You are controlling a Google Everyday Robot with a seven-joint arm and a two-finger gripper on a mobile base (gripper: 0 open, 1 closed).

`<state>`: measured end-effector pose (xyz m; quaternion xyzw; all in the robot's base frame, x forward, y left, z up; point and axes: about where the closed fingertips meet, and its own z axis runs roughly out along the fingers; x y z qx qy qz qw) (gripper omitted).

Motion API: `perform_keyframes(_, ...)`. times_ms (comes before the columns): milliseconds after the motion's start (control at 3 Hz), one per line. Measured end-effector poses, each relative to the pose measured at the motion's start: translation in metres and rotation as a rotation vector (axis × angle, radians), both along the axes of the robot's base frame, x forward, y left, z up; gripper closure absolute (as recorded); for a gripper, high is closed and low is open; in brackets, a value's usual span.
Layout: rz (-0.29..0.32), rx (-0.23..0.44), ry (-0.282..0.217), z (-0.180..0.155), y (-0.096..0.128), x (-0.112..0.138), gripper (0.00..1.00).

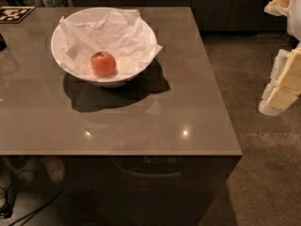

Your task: Pick apple from white bowl

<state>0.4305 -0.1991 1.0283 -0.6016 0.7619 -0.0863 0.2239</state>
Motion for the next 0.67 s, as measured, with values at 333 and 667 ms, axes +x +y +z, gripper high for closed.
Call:
perform_keyframes(333,0.001,0.0,0.0,0.0,0.0,0.0,0.0)
perform_keyframes(667,0.027,-0.012,-0.007,0.008,0.014,0.0,0.0)
